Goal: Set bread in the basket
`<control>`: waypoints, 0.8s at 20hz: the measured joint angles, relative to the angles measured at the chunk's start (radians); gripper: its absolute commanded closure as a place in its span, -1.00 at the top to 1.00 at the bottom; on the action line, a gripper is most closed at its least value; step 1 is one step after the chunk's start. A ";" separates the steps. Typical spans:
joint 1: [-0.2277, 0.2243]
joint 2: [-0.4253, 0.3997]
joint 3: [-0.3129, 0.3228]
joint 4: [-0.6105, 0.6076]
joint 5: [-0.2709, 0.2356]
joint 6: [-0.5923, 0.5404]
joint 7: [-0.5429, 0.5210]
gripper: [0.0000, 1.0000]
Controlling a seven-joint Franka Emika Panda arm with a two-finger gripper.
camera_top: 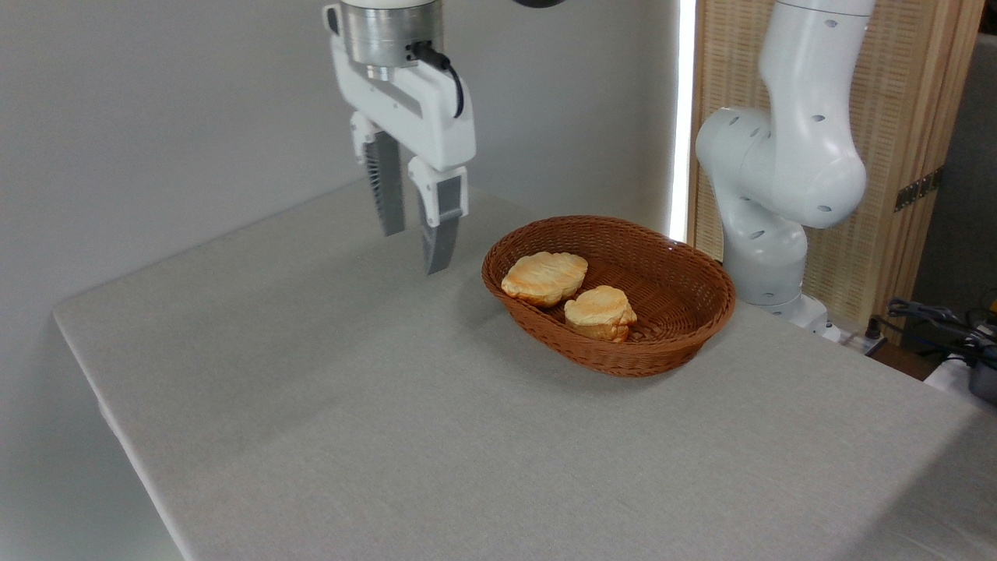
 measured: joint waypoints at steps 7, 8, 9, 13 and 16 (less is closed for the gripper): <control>-0.003 0.175 -0.002 0.168 0.087 0.005 -0.115 1.00; -0.003 0.188 -0.002 0.179 0.088 0.005 -0.115 1.00; -0.003 0.196 -0.002 0.187 0.088 0.005 -0.115 1.00; -0.003 0.204 -0.002 0.192 0.088 0.004 -0.115 1.00; -0.003 0.205 -0.001 0.192 0.088 0.004 -0.116 1.00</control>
